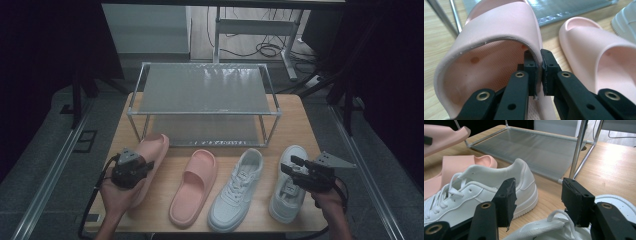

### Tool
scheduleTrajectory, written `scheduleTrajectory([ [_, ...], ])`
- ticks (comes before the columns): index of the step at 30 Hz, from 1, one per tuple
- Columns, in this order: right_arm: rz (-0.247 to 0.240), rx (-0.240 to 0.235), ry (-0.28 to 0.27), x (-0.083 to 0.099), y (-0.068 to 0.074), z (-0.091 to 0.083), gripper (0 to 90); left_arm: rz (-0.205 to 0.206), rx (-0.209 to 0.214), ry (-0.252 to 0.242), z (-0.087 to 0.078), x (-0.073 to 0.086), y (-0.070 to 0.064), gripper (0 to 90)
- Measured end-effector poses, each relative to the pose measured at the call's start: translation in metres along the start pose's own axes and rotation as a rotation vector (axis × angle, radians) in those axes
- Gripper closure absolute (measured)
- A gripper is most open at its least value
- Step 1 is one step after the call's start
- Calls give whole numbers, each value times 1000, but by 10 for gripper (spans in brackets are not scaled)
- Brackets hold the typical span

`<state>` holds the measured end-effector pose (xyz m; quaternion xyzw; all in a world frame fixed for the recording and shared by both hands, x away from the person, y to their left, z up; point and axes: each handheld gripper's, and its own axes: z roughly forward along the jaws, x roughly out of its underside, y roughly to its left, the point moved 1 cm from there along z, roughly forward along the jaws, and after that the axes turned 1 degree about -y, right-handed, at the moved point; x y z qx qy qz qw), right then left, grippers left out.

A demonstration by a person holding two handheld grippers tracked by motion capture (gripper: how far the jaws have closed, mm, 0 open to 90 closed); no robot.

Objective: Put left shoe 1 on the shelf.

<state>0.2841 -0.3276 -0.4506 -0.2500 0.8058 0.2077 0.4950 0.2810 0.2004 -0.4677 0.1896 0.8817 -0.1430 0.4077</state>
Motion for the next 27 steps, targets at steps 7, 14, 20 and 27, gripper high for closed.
scheduleTrajectory([
  [7, -1, -1, 1, 0, 0, 1, 454, 13, 4, -10, 8, -16, -1, 846],
  [14, -2, -5, 7, 1, 1, 3, 454, 37, -4, -6, 23, -34, -3, 846],
  [20, -3, -9, 4, 1, 0, 3, 454, 64, -12, 8, 39, -48, -5, 845],
  [27, -3, -8, 4, 2, -1, 3, 454, 70, -1, 18, 53, -57, -8, 843],
])
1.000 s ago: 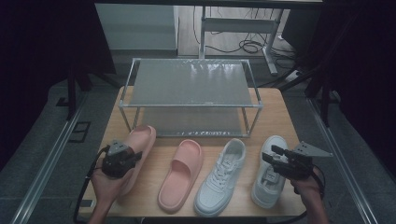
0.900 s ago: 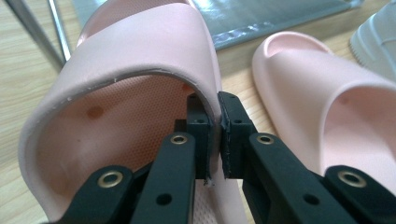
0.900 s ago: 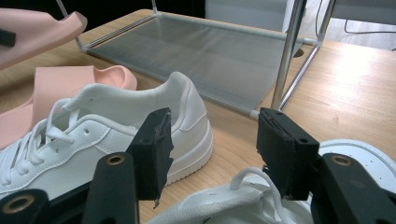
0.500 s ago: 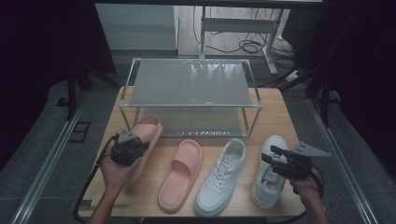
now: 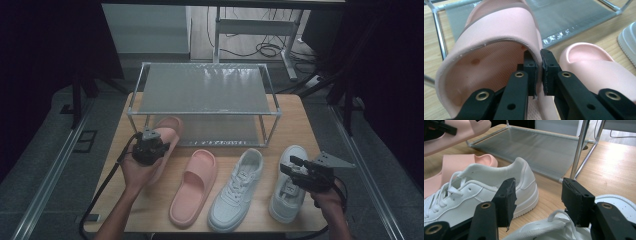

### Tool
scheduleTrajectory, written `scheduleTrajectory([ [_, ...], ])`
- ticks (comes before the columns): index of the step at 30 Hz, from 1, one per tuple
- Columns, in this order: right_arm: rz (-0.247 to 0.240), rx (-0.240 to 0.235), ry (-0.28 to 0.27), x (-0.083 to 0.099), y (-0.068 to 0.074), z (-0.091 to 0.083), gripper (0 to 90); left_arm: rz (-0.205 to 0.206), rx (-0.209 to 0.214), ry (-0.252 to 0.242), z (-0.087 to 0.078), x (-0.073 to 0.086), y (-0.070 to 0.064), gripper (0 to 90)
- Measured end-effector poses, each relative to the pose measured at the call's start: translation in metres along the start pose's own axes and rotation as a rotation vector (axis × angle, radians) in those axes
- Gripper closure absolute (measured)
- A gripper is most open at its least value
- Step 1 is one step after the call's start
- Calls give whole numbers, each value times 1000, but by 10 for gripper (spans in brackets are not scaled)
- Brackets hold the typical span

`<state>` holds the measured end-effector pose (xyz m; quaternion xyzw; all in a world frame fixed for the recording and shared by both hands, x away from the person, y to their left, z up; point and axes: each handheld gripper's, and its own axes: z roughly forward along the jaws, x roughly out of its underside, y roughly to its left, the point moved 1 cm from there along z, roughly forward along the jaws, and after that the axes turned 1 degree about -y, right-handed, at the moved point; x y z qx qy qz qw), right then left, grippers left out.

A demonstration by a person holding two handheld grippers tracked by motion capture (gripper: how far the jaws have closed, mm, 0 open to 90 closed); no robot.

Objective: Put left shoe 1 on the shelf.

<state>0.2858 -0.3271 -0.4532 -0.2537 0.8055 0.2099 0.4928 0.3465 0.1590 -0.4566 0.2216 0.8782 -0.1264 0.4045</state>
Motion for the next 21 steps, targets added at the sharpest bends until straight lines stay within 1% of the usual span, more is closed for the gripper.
scheduleTrajectory([
  [5, -4, -1, 0, 0, 0, 1, 453, 21, -4, 15, 12, -12, -2, 842],
  [8, 0, 2, 0, 0, -1, 0, 453, 31, -10, 23, 23, -18, -4, 842],
  [14, -2, 2, -1, 0, -2, -1, 453, 48, -18, 39, 43, -22, -9, 841],
  [17, 0, 2, -5, -1, -2, -2, 453, 49, -26, 32, 51, -23, -11, 840],
  [19, 4, 4, -9, -1, -3, -3, 453, 74, -41, 43, 58, -26, -13, 840],
  [21, 5, 4, -11, -1, -4, -4, 453, 83, -38, 50, 65, -28, -15, 840],
])
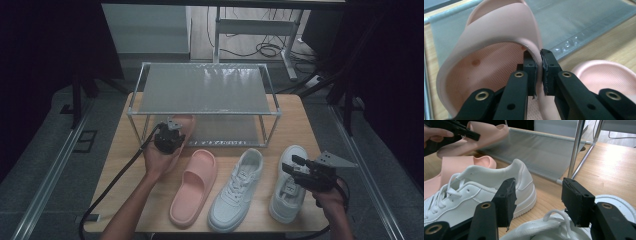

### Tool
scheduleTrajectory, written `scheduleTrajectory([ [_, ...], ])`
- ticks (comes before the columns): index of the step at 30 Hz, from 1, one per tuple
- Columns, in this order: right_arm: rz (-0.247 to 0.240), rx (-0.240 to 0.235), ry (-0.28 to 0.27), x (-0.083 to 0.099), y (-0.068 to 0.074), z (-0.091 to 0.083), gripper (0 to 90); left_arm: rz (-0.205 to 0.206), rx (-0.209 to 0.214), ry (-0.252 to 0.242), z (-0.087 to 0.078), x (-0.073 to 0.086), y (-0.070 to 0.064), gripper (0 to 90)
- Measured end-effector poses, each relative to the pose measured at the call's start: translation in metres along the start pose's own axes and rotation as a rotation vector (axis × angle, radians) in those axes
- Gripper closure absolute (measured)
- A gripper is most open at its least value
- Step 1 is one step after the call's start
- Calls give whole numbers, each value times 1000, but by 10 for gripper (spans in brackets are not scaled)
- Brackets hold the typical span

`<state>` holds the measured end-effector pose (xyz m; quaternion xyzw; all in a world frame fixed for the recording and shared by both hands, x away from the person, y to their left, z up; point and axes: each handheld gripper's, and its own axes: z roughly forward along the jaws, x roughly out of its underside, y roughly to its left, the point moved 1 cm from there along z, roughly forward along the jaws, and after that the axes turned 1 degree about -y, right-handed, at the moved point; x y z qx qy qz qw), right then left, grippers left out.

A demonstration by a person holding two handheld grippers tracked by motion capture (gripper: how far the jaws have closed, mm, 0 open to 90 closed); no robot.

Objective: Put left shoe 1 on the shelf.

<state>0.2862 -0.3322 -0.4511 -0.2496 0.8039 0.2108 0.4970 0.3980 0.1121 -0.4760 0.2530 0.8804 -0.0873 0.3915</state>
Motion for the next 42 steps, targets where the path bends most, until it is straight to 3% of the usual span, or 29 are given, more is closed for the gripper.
scheduleTrajectory([
  [8, 0, 2, 1, 0, -1, -1, 453, 10, -17, 16, 19, -5, -4, 836],
  [10, 0, 1, 1, 0, -1, -1, 453, -7, -15, 16, 23, -5, -4, 834],
  [21, -2, -1, 9, 1, 0, 2, 453, 8, -6, 37, 36, -3, -1, 807],
  [25, -2, 0, 5, 1, 0, 1, 453, -17, 13, 34, 30, -2, -3, 641],
  [32, -5, 1, 3, 1, 1, 0, 453, -35, 65, 42, 9, 9, -2, 569],
  [36, -5, 3, 3, 1, 1, -1, 453, -37, 95, 40, -5, 19, -2, 568],
  [42, -5, -1, 8, 0, 2, 0, 453, -46, 111, 16, -26, 37, 2, 711],
])
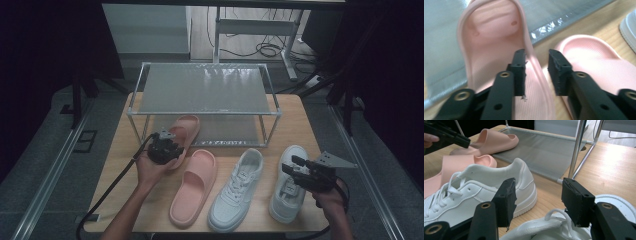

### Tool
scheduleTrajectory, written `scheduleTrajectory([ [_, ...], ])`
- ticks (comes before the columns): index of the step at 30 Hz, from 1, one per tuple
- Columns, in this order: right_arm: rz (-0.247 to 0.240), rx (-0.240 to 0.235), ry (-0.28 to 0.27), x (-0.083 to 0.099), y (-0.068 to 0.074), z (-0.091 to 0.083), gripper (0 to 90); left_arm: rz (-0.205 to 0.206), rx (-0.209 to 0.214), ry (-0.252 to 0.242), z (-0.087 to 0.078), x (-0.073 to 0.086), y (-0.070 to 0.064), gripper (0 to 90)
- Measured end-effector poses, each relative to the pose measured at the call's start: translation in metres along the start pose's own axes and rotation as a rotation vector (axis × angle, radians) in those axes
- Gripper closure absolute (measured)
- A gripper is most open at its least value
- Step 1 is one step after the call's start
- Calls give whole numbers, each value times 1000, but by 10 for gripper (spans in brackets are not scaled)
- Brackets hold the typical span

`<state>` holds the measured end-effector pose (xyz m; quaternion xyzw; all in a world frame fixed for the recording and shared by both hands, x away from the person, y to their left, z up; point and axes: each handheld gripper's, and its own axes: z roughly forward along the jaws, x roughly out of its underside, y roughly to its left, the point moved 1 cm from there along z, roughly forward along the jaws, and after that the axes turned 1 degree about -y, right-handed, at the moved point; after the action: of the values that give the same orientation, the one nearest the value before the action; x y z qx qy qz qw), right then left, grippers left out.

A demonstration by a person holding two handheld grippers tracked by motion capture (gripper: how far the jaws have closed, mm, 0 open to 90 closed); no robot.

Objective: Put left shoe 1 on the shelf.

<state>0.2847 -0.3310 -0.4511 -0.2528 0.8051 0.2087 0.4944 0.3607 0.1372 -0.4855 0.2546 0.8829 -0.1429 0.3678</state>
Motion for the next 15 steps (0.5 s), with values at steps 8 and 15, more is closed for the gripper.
scheduleTrajectory([
  [8, 2, 2, 1, 0, 0, 1, 453, 15, 0, -3, -25, 27, -1, 899],
  [15, 2, 3, 0, 0, 1, 0, 453, 13, 8, 21, -41, 54, -1, 900],
])
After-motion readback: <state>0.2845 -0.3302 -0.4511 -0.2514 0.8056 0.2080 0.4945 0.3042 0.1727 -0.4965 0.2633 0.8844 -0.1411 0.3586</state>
